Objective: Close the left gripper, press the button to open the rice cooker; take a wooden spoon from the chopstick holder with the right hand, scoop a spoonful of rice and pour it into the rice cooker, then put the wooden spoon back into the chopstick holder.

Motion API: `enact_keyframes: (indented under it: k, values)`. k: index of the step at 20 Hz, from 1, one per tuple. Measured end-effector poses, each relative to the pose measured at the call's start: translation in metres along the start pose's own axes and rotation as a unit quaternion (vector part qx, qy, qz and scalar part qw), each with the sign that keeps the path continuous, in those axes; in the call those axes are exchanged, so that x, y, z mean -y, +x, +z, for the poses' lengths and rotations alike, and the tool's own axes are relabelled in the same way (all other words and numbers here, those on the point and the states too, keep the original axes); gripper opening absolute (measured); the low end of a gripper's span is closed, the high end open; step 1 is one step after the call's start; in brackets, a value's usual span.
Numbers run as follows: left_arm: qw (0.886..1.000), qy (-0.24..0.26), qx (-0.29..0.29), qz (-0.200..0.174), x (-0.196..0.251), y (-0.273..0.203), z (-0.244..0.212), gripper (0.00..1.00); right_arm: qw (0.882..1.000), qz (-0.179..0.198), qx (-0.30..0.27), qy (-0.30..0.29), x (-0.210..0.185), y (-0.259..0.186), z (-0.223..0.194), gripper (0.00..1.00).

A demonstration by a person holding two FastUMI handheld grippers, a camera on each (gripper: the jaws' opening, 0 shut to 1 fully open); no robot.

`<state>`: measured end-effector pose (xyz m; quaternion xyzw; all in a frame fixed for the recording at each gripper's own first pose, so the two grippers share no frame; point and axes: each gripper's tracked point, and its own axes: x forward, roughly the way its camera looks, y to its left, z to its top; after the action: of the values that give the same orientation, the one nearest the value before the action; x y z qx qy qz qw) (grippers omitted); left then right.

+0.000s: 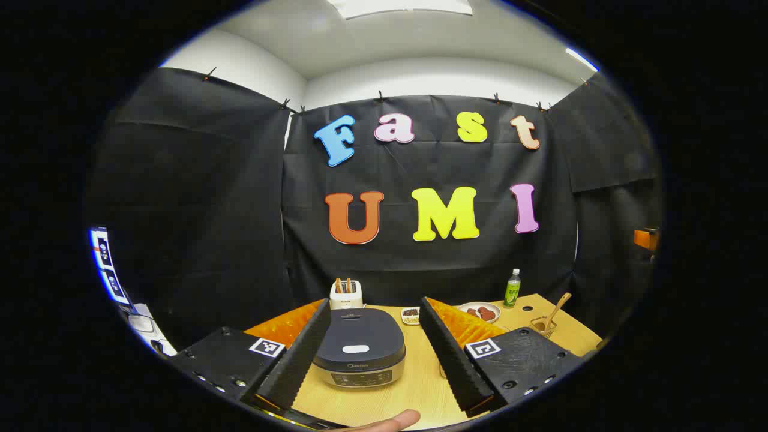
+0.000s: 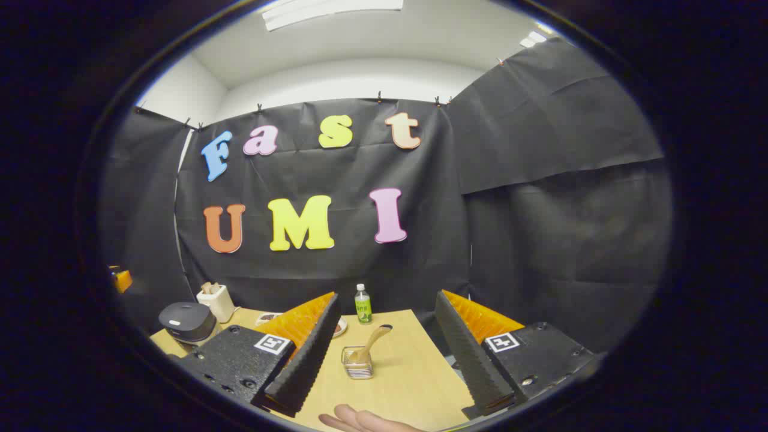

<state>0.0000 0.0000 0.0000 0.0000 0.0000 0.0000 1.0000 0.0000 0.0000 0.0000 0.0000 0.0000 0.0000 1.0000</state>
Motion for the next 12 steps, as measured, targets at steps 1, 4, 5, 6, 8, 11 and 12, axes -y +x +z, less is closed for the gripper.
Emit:
enact_keyframes:
  k: [1,4,5,6,8,11,12]
  values:
    - [1.0,0.001,0.0,-0.002,0.0035,0.0006,-0.0016,0.94,1.0,-0.002,-0.001,-0.001,0.0014,0.0,-0.0004,0.99]
    - [1.0,0.002,0.002,-0.008,0.0085,-0.0006,-0.0002,0.94,1.0,-0.005,0.0,-0.001,0.0047,-0.0021,-0.0007,1.0]
    - [1.0,0.002,0.002,-0.009,0.0102,-0.0006,-0.0007,0.94,1.0,-0.006,0.0,-0.001,0.0058,-0.0026,-0.0009,1.0]
    - [1.0,0.002,0.001,-0.009,0.0107,-0.0019,-0.0013,0.94,1.0,-0.007,-0.001,-0.001,0.007,-0.002,-0.0021,1.0]
    - [1.0,-0.001,-0.002,-0.012,0.0134,-0.0021,-0.0026,0.93,1.0,-0.008,-0.003,-0.006,0.0077,-0.0031,-0.0036,0.99]
    - [1.0,-0.007,-0.001,-0.007,0.0099,-0.0009,-0.0008,0.93,1.0,-0.005,0.001,-0.015,0.0061,-0.0042,-0.0019,0.99]
    - [1.0,-0.008,-0.001,-0.005,0.0087,-0.0007,-0.0018,0.94,1.0,-0.005,0.002,-0.018,0.0069,-0.0049,-0.0028,1.0]
